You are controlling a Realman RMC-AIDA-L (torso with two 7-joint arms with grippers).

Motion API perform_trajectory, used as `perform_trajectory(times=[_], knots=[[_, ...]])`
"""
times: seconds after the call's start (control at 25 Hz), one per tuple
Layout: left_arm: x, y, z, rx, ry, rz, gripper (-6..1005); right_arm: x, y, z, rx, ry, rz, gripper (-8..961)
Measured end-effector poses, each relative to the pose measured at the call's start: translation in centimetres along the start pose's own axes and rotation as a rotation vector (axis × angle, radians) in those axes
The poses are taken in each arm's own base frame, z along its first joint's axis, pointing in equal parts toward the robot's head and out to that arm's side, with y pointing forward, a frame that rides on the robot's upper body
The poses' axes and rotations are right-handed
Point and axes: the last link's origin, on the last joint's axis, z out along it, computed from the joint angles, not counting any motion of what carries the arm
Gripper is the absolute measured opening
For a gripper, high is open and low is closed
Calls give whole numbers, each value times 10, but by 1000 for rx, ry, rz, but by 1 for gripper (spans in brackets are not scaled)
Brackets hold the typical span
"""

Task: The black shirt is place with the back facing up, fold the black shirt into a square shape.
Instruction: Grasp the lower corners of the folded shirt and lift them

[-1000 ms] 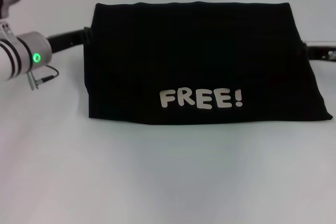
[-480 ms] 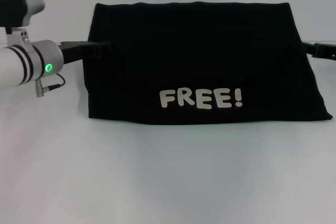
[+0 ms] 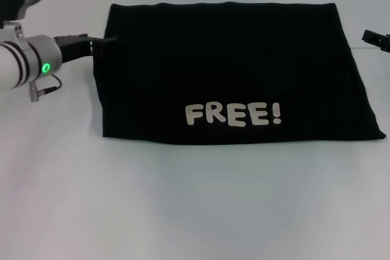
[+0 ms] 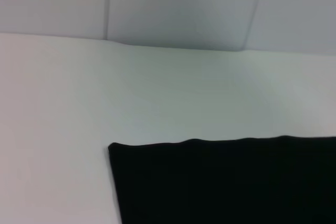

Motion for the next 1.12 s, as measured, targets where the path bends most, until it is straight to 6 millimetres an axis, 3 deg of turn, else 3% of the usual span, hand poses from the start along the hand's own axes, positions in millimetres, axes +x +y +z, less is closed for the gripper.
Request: perform_trajectory(times=[0.12,0.32,0.56,0.8,1.12], knots=[[-2,-10,-12,-28,6,-26,725,1,1,-4,-44,2,22,741],[-11,-14,-42,-183,-10,-50,819,0,1,-15,-129,1,65,748],[-44,-29,-71,-218,-88,-37,817,7,10,-30,-278,24,67,747],[-73,-27,-80,-235,-160,28,816,11,22,-46,-424,30,69,747],[-90,-8,-77,-300,-188,166,813,14,19,-50,-422,18,101,746]])
